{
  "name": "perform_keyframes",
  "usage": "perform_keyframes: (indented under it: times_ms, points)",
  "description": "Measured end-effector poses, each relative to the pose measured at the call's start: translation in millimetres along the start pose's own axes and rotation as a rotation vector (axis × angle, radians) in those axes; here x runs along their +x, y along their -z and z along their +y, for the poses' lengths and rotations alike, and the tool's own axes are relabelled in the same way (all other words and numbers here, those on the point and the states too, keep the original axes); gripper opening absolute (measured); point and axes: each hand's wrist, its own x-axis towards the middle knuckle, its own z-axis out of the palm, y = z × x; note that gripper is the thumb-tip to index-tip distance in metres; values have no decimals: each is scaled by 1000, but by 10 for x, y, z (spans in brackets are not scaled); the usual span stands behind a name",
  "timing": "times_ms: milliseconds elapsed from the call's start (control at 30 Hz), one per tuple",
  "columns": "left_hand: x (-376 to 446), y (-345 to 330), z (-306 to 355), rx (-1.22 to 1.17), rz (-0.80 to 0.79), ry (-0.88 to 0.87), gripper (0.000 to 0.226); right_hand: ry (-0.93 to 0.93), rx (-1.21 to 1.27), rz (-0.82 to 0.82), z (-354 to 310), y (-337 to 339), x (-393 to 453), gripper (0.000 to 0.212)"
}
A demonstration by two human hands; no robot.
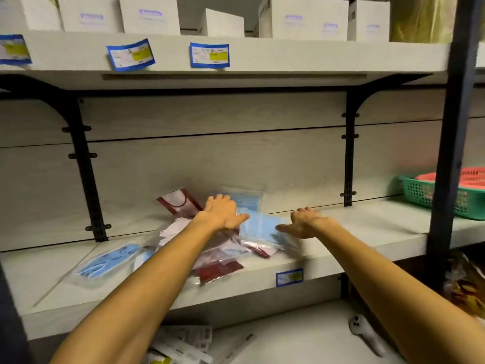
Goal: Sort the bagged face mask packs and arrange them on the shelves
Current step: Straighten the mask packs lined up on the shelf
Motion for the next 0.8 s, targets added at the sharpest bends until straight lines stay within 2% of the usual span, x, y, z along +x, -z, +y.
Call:
perform_keyframes:
  times_ms: [100,200,300,500,600,733,800]
  points:
    - [222,-175,73,-16,-63,36,69,-36,-2,-78,49,-188,258,87]
    - [403,-369,104,-59,-90,34,68,22,36,-102,11,-399,508,90]
    - [522,-524,70,-106,-109,43,66,84,97,-94,-29,-506,714,92]
    - [659,-711,-2,-252,-125,132,74,133,260,-13,-109,-661,948,81]
    - [713,-709,-39,-321,-95,160,58,149,394,2,-92,-658,991,78]
    - [768,-616,-78,-505,22,192,31,151,595,76,-82,-579,1025,58]
    - [790,-548,-118,-581,85,219,27,144,683,80,-76,-577,1034,56]
